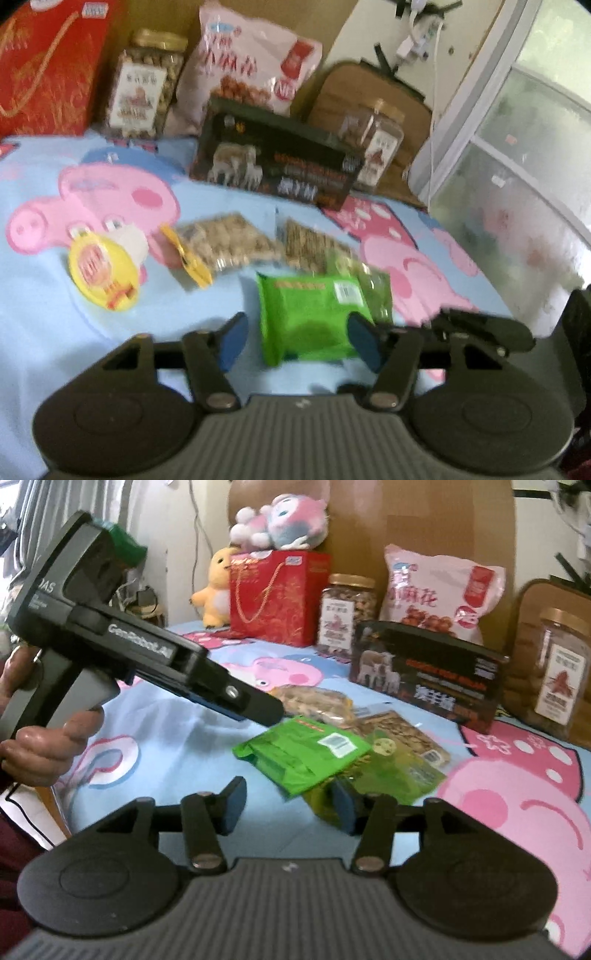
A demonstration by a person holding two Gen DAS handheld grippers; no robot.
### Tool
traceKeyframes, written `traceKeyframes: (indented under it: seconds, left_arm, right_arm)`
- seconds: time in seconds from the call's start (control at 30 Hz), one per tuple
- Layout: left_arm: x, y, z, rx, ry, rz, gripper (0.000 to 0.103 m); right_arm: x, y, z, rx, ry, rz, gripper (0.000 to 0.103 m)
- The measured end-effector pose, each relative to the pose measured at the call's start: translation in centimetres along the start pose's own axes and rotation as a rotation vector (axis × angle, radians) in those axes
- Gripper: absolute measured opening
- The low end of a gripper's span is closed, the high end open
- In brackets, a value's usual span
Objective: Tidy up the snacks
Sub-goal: 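Carry the green bag with the right tool and drop it into the black box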
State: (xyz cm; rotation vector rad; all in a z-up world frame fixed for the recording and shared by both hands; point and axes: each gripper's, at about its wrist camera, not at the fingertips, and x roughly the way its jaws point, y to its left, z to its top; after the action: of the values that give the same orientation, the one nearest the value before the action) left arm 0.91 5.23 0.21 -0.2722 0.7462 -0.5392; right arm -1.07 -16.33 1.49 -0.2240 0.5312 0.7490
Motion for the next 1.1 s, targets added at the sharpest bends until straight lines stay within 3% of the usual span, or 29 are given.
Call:
traceKeyframes:
  seconds: [0.13,0.23,0.4,0.7,0.9,1.1]
  left_arm:
    - [0.1,-0.6,-0.1,0.017,-0.003,0.002,0.048]
    - [-0.4,-0.8,0.5,0.015,-0.012,-0.012,0.047]
    - [-1.2,-2.1,2.8,0.070,-0.065,-0.023,0.047]
    - [1.3,-3.9,11.1,0.169,-0.145,0.025,0.048]
    - [6.5,-3.5,17.3,0.162,-0.130,0.033,0.049]
    - [13.8,-3.0,20.6,0.146,-0.068,0.058,0.049]
  right_arm:
    - [0.4,0.2,0.4,-0.010,-0.007,-0.007,0.051]
    - [0.1,-0.3,0.6,0.013,-0.020,-0.031,0.033]
    - [-1.1,-1.4,1.6,0.051,-0.100,-0.022,0.032]
    - [0.5,-5.2,5.8,0.033,-0.235,-0.139,0.032]
    - [3.2,-10.3,8.7,0.065,-0.270,-0.196,0.033]
    - [6.6,-15.5,9.1,0.145,-0.233,-0.286,0.039]
